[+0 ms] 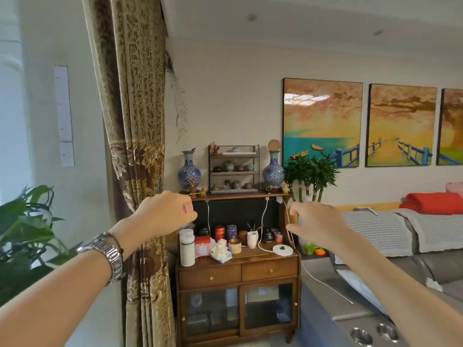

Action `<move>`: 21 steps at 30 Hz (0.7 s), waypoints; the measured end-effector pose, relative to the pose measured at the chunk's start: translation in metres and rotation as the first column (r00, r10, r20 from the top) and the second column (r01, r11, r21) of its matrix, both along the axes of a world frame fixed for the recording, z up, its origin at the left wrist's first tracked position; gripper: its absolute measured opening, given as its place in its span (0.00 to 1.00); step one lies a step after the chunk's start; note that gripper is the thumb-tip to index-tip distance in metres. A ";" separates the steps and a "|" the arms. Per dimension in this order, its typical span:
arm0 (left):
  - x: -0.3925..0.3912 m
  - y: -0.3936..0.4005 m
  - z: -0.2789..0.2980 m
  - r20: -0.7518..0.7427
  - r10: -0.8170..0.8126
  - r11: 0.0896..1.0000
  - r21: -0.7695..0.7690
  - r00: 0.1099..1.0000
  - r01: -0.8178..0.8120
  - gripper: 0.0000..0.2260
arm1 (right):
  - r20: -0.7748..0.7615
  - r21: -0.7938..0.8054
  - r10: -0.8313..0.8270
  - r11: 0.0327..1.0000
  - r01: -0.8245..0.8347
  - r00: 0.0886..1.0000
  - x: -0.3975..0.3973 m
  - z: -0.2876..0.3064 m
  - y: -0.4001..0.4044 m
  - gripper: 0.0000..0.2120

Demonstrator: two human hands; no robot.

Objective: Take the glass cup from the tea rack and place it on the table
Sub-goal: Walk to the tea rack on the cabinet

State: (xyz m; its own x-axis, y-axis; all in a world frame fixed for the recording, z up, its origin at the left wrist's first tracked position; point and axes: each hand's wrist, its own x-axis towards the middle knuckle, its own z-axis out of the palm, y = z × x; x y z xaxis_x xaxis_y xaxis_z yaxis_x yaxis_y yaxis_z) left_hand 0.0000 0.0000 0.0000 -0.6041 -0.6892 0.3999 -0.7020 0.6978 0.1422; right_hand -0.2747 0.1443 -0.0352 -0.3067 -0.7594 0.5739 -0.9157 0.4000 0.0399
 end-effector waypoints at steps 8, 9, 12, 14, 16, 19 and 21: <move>-0.030 -0.045 -0.011 0.038 0.004 1.000 0.011 0.999 -0.004 0.12 | 0.010 0.010 0.042 0.999 -0.043 0.999 -0.023 -0.005 -0.048 0.16; -0.035 -0.056 -0.012 0.027 -0.007 1.000 0.011 1.000 0.007 0.12 | 0.011 0.001 0.036 0.999 -0.036 0.999 -0.028 -0.006 -0.058 0.15; -0.053 -0.095 -0.016 -0.004 -0.047 0.999 0.020 0.999 0.047 0.11 | 0.030 -0.015 0.026 1.000 -0.025 0.999 -0.037 -0.011 -0.096 0.16; -0.065 -0.128 -0.019 -0.013 -0.074 0.997 0.019 0.997 0.075 0.11 | 0.046 -0.016 0.013 1.000 -0.012 0.999 -0.043 -0.012 -0.130 0.16; -0.076 -0.163 -0.020 -0.010 -0.098 0.995 0.017 0.995 0.099 0.11 | 0.060 -0.015 -0.001 1.000 0.002 0.998 -0.049 -0.009 -0.166 0.16; -0.091 -0.216 -0.016 0.013 -0.119 0.993 0.013 0.993 0.119 0.11 | 0.080 -0.051 0.014 0.999 -0.010 0.997 -0.056 -0.005 -0.219 0.17; -0.101 -0.248 -0.012 0.009 -0.134 0.991 0.019 0.991 0.134 0.11 | 0.098 -0.085 0.025 0.996 -0.016 0.995 -0.063 -0.005 -0.247 0.18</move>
